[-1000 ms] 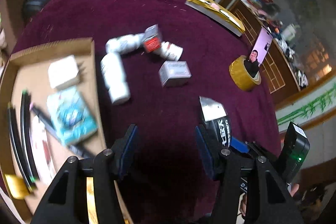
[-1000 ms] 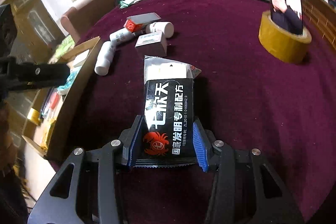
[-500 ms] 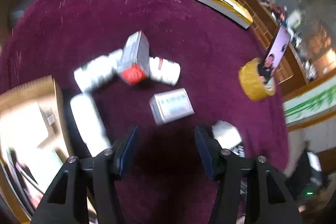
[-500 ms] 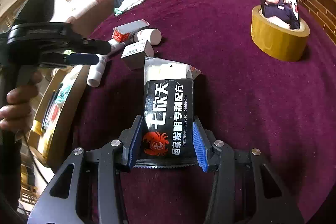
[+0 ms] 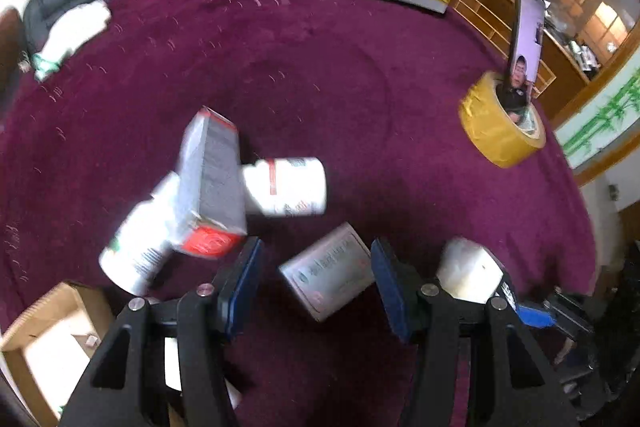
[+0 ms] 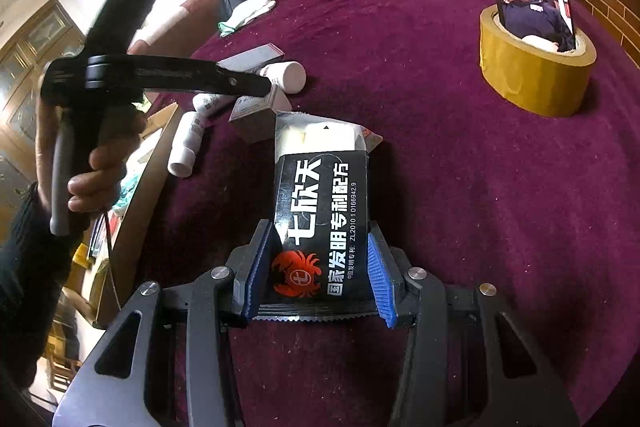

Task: Organize objects
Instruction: 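Close the left tool on the small white box while the right tool holds the snack packet, then carry the white box and snack packet into the tray and open both tools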

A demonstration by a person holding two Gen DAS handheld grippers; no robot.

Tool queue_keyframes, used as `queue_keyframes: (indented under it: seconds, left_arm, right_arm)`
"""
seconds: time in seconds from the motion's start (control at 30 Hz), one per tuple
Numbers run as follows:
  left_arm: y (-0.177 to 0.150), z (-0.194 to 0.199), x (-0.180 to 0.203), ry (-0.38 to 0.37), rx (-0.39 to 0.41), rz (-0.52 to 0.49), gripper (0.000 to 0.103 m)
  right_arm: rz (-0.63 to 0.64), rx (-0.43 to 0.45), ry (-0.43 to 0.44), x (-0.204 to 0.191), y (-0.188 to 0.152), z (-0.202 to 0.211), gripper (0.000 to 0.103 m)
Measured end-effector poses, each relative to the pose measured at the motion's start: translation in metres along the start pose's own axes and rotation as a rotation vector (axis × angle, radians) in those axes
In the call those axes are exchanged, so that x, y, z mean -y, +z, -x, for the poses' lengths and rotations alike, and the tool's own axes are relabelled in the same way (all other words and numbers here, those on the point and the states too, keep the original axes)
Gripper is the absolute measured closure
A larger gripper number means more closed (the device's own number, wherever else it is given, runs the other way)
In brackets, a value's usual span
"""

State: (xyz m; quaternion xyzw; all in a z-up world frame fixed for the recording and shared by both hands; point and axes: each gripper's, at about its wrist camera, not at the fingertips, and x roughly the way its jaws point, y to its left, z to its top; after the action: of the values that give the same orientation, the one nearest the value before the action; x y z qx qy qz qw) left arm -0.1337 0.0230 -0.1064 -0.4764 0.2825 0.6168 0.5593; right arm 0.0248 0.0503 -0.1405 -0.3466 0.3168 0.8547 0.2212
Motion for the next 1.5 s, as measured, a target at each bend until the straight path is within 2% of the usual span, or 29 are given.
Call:
queue_keyframes:
  seconds: [0.1, 0.2, 0.3, 0.37, 0.53, 0.57, 0.6, 0.67, 0.77, 0.83, 0.93, 1.03, 1.13, 1.3, 1.4, 1.5]
  left_arm:
    - [-0.011, 0.001, 0.01, -0.035, -0.022, -0.052, 0.047]
    - [-0.022, 0.011, 0.023, -0.039, -0.003, -0.102, 0.047]
    - [-0.022, 0.015, 0.032, -0.004, 0.014, -0.129, 0.047]
    - [-0.017, 0.01, 0.035, 0.063, 0.031, -0.139, 0.047]
    - [-0.017, -0.015, 0.043, 0.128, -0.036, -0.199, 0.048]
    - [-0.018, -0.015, 0.044, 0.132, -0.036, -0.199, 0.049]
    - [-0.019, -0.014, 0.045, 0.146, -0.036, -0.198, 0.06]
    - [-0.02, -0.013, 0.046, 0.17, -0.038, -0.194, 0.07]
    - [-0.024, -0.008, 0.046, 0.178, -0.046, -0.157, 0.07]
    - [-0.033, 0.008, 0.046, 0.213, -0.009, -0.12, 0.07]
    - [-0.056, 0.037, 0.045, 0.208, 0.036, -0.034, 0.07]
    - [-0.089, 0.063, 0.044, 0.193, 0.068, 0.043, 0.07]
    - [-0.121, 0.081, 0.035, 0.157, 0.081, 0.141, 0.07]
    - [-0.181, 0.118, 0.006, 0.209, 0.149, 0.34, 0.07]
    - [-0.206, 0.138, -0.009, 0.215, 0.175, 0.397, 0.07]
    - [-0.225, 0.152, -0.028, 0.246, 0.168, 0.441, 0.071]
  right_arm:
    - [-0.019, -0.001, 0.007, 0.004, 0.0, 0.002, 0.058]
    - [-0.031, 0.001, 0.01, 0.008, -0.001, 0.004, 0.058]
    - [-0.05, 0.002, 0.021, 0.01, -0.002, 0.003, 0.058]
    - [-0.051, 0.005, 0.014, 0.009, -0.001, 0.004, 0.058]
    - [-0.039, 0.003, -0.02, 0.005, 0.0, 0.006, 0.058]
    - [-0.03, 0.002, -0.031, 0.004, 0.0, 0.006, 0.058]
    - [-0.031, 0.0, -0.03, 0.005, -0.001, 0.006, 0.058]
    - [-0.045, -0.002, -0.017, 0.008, -0.002, 0.007, 0.058]
    - [-0.041, -0.006, -0.022, 0.007, -0.001, 0.005, 0.058]
    - [-0.018, -0.001, -0.04, 0.003, -0.002, 0.005, 0.058]
    - [-0.002, 0.002, -0.048, -0.003, -0.005, 0.009, 0.059]
    - [-0.011, -0.008, 0.05, -0.01, -0.009, 0.014, 0.059]
    - [0.028, -0.011, 0.058, -0.029, -0.014, 0.017, 0.059]
    - [0.102, -0.035, 0.099, -0.07, -0.025, 0.02, 0.059]
    - [0.154, -0.048, 0.152, -0.099, -0.03, 0.023, 0.059]
    - [0.225, -0.065, 0.189, -0.131, -0.037, 0.023, 0.059]
